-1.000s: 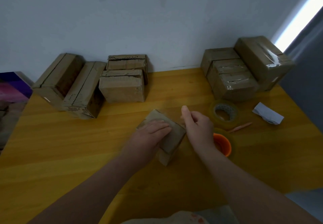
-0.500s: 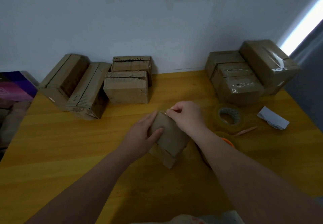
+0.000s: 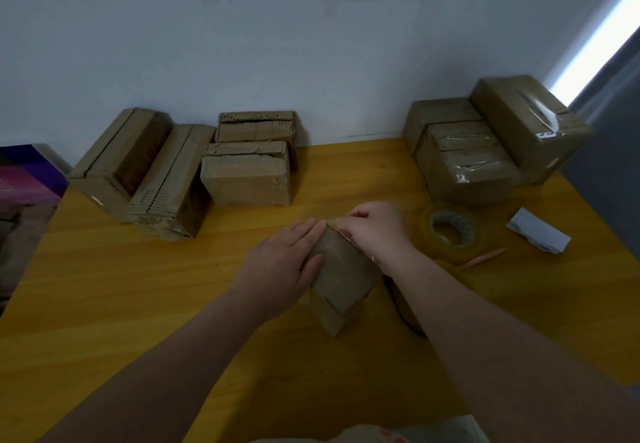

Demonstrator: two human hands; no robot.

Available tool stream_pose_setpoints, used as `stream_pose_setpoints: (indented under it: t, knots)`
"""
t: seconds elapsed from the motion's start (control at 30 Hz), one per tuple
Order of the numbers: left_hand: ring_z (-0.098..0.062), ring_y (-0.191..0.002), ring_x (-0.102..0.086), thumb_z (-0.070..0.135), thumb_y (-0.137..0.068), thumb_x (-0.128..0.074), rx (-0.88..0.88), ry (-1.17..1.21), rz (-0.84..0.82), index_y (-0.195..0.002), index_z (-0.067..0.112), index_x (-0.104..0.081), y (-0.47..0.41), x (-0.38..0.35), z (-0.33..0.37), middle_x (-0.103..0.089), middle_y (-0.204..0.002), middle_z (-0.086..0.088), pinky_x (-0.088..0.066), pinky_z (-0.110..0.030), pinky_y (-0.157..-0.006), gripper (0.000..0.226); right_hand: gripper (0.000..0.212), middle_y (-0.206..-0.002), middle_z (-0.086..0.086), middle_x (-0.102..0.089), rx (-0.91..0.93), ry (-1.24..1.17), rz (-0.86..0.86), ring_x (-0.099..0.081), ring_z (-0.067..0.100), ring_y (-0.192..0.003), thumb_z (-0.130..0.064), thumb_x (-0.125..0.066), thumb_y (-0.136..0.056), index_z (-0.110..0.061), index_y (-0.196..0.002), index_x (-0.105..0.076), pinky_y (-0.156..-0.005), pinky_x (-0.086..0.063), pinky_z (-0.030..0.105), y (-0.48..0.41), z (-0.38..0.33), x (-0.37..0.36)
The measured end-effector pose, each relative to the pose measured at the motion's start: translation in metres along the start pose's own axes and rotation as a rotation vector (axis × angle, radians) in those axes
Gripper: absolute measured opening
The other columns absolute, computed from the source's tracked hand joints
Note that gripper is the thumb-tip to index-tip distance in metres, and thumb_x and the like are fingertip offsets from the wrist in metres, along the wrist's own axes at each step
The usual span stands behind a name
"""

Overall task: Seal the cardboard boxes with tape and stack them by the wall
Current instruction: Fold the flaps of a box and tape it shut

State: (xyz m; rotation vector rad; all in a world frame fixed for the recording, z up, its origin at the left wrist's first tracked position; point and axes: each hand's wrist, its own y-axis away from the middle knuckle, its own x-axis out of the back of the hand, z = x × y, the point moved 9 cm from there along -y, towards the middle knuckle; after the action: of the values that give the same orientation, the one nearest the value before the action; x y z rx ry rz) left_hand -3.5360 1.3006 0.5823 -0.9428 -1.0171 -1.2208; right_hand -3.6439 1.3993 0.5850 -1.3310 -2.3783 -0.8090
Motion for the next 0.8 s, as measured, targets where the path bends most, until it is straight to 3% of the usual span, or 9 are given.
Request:
stream_pose_setpoints:
  t: [0.07,0.2,0.3,0.43,0.57,0.63,0.7,0.8]
  knots:
    - [-0.015,-0.138,-0.035,0.056,-0.091,-0.007,-0.011,-0.037,0.003,-0.151,0.027,-0.024,-0.001,0.001,0.001,-0.035,-0.153,0.004,-0.037,-0.033,-0.105,0.068,0.017,-0.074,-0.002,-0.069,-0.036,-0.058,-0.019,-0.065,0.018,-0.08,-0.029,-0.073,-0.078,-0.024,-0.063,-0.068,-0.077,-0.055,0.036,-0.001,0.003,0.0]
    - [-0.017,-0.13,-0.045,0.053,-0.093,-0.008,-0.025,-0.072,-0.006,-0.15,0.024,-0.027,-0.003,0.003,0.004,-0.042,-0.148,0.002,-0.043,-0.032,-0.095,0.067,0.007,-0.087,0.003,-0.071,-0.084,-0.18,-0.195,-0.068,0.015,-0.083,-0.021,-0.073,-0.084,-0.018,-0.083,-0.067,-0.075,-0.057,0.031,0.004,0.003,-0.003]
    - [-0.017,-0.131,-0.044,0.054,-0.092,-0.005,-0.022,-0.054,-0.021,-0.151,0.028,-0.023,-0.003,0.0,0.002,-0.039,-0.151,0.001,-0.044,-0.034,-0.095,0.067,0.012,-0.083,0.001,-0.071,-0.137,-0.321,-0.247,-0.068,0.011,-0.077,-0.021,-0.07,-0.088,-0.015,-0.096,-0.063,-0.063,-0.052,0.022,0.006,0.007,0.001]
    - [-0.016,-0.132,-0.043,0.058,-0.088,-0.001,-0.025,-0.035,-0.036,-0.15,0.038,-0.018,-0.004,0.0,0.0,-0.036,-0.152,0.003,-0.046,-0.033,-0.095,0.067,0.024,-0.095,0.004,-0.072,-0.141,-0.357,-0.257,-0.067,0.012,-0.083,-0.031,-0.061,-0.094,-0.011,-0.104,-0.066,-0.062,-0.049,0.02,0.008,0.014,0.002]
    - [-0.013,-0.134,-0.037,0.063,-0.085,0.0,-0.022,0.059,-0.069,-0.146,0.051,-0.011,-0.004,-0.002,-0.001,-0.028,-0.155,0.008,-0.043,-0.03,-0.095,0.063,0.035,-0.1,0.002,-0.073,-0.119,-0.362,-0.279,-0.067,0.014,-0.094,-0.041,-0.048,-0.099,-0.014,-0.105,-0.071,-0.073,-0.051,0.022,0.01,0.017,-0.001]
    - [-0.011,-0.138,-0.03,0.065,-0.087,-0.007,-0.01,0.125,-0.089,-0.142,0.057,-0.012,-0.004,-0.005,-0.004,-0.021,-0.157,0.011,-0.039,-0.03,-0.099,0.056,0.041,-0.107,0.002,-0.072,-0.113,-0.382,-0.304,-0.066,0.016,-0.102,-0.045,-0.041,-0.1,-0.017,-0.108,-0.07,-0.087,-0.051,0.03,0.012,0.021,-0.001]
    - [-0.009,-0.136,-0.03,0.064,-0.089,-0.017,0.003,0.199,-0.069,-0.143,0.053,-0.025,-0.003,-0.005,-0.006,-0.022,-0.157,0.012,-0.037,-0.029,-0.101,0.055,0.047,-0.118,0.0,-0.069,-0.099,-0.376,-0.363,-0.061,0.018,-0.113,-0.051,-0.034,-0.101,-0.023,-0.117,-0.068,-0.102,-0.045,0.04,0.015,0.025,-0.007]
    - [-0.008,-0.124,-0.044,0.062,-0.087,-0.032,0.053,0.286,0.074,-0.141,0.034,-0.045,0.001,0.004,-0.008,-0.044,-0.144,0.01,-0.042,-0.022,-0.095,0.062,0.053,-0.142,-0.002,-0.051,-0.078,-0.246,-0.474,-0.044,0.017,-0.132,-0.057,-0.025,-0.1,-0.032,-0.134,-0.056,-0.113,-0.031,0.045,0.026,0.025,-0.018]
